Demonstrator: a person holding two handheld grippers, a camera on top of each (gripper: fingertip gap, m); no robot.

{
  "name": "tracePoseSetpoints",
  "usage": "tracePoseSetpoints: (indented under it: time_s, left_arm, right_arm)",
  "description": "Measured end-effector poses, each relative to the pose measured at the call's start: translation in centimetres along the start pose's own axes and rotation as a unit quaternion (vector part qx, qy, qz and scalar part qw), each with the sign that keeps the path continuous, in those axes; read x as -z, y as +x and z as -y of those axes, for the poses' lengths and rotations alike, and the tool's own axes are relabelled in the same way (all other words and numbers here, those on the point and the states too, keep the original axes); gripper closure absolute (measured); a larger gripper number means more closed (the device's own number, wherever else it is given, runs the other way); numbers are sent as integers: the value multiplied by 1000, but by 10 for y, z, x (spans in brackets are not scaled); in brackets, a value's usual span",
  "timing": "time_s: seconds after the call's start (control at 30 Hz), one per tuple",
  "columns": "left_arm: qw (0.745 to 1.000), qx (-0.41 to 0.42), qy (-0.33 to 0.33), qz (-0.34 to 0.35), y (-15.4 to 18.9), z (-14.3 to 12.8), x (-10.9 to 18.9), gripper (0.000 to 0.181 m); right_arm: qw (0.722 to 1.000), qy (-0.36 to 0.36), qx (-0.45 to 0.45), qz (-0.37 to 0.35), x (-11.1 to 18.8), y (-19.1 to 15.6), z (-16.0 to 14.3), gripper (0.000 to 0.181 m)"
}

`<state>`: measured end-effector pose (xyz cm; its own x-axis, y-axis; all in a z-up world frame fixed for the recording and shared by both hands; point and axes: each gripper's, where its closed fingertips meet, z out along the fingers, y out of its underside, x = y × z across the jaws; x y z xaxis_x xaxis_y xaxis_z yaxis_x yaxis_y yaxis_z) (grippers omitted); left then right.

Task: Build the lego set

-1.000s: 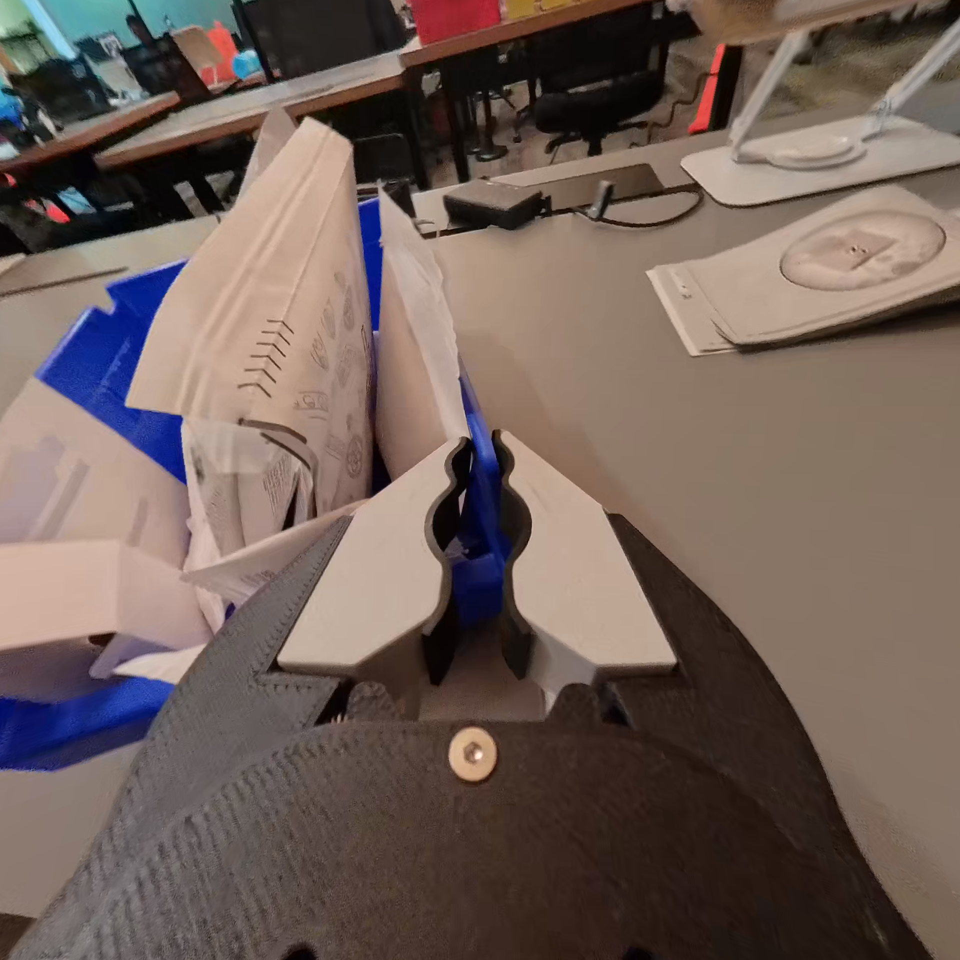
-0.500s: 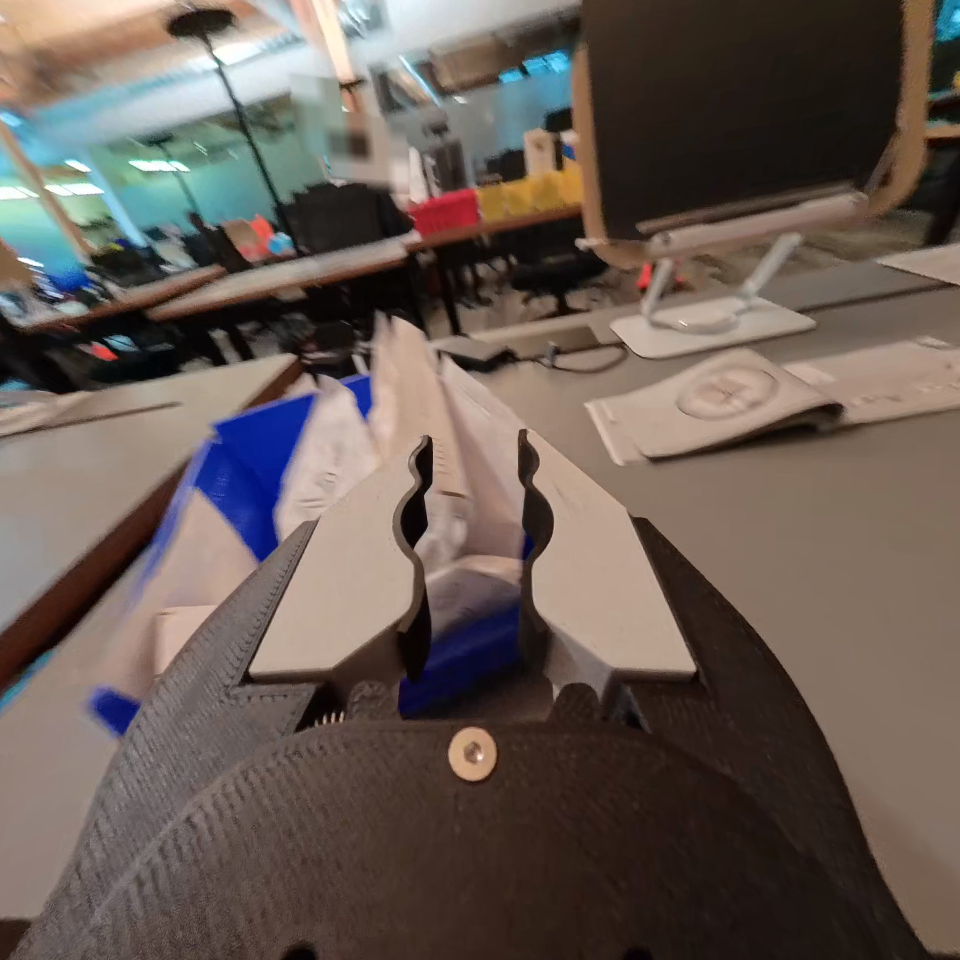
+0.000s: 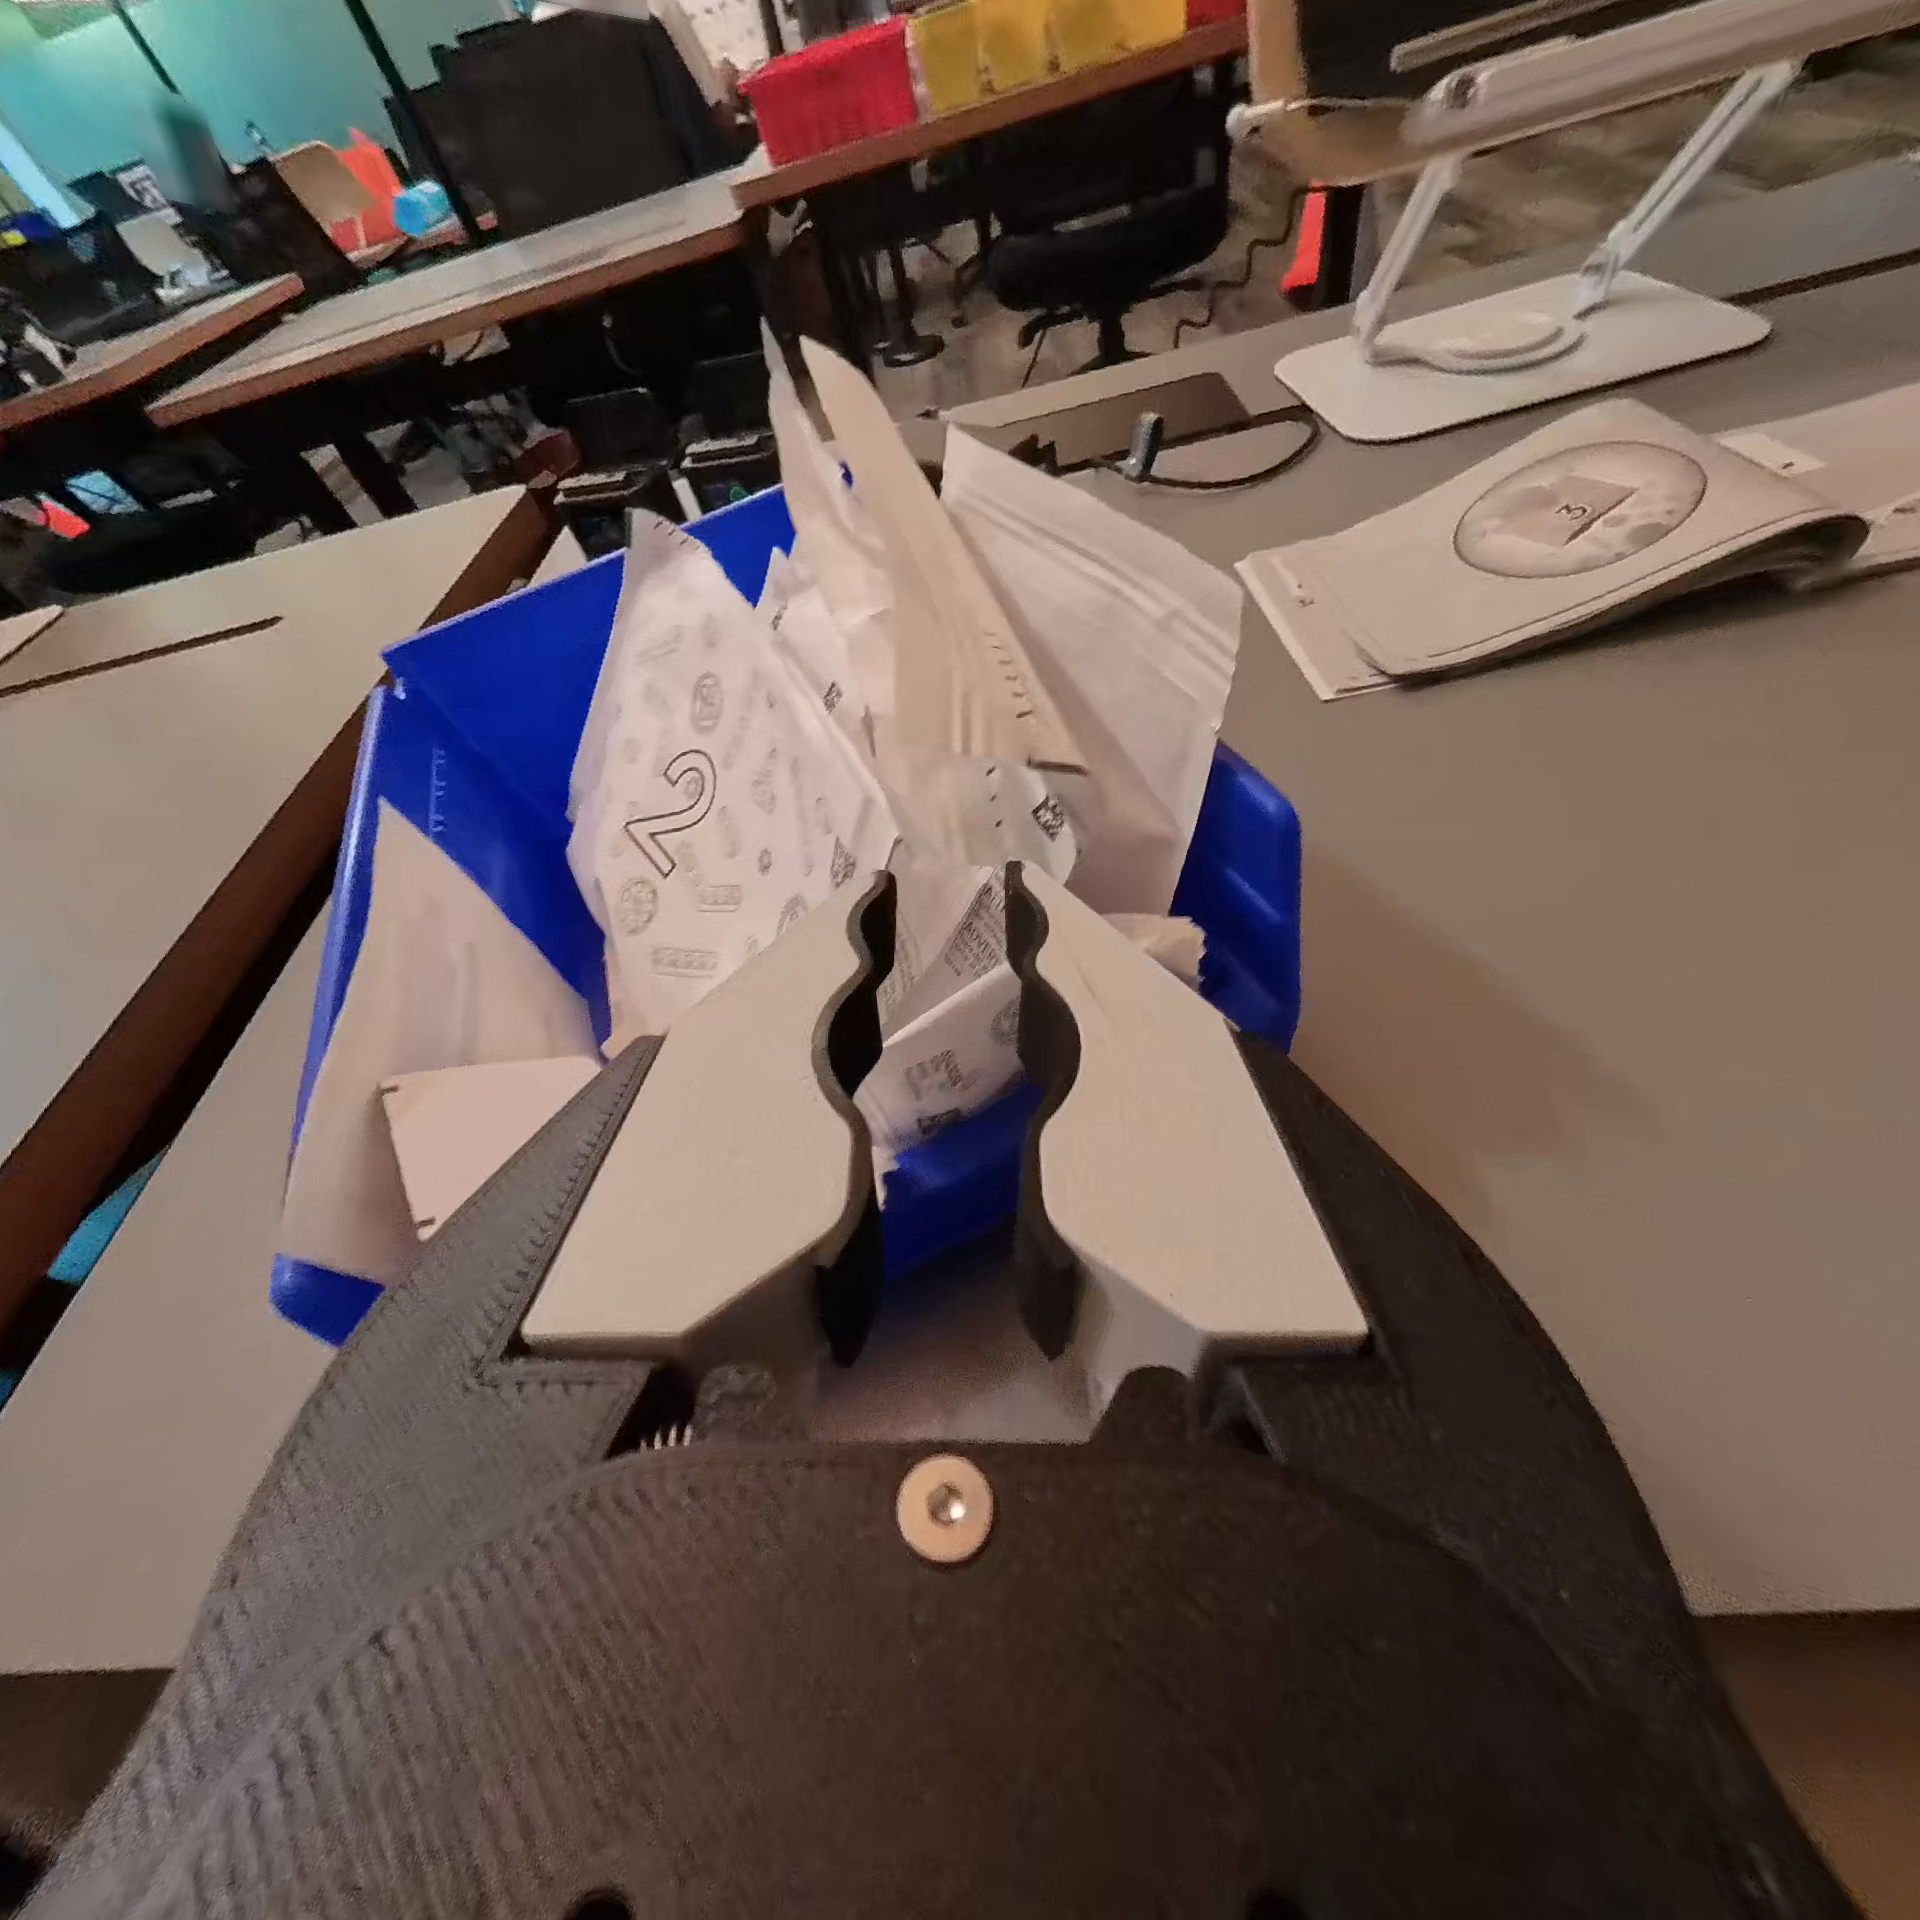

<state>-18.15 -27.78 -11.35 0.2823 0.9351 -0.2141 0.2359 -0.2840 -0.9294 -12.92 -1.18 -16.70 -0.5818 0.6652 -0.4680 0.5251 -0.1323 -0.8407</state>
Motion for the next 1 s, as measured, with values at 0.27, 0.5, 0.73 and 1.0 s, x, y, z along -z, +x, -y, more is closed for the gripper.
tracePoseSetpoints:
  time_s: [0.27, 0.5, 0.73, 1.0]
  left_arm:
    - [999, 30, -12, 14, -9, 5, -16, 160]
    - [999, 34, -31, 8, -9, -2, -27, 166]
    - [991, 71, -16, 112, -79, 1, -18, 179]
    - [977, 132, 5, 169, -130, -8, 2, 180]
  right_arm:
    - [1000, 1, -3, 2, 1, -2, -1, 148]
    - [1000, 3, -17, 9, 2, 0, 0, 148]
    - [999, 12, -24, 17, 4, 0, 2, 148]
    - [999, -1, -37, 22, 1, 1, -1, 148]
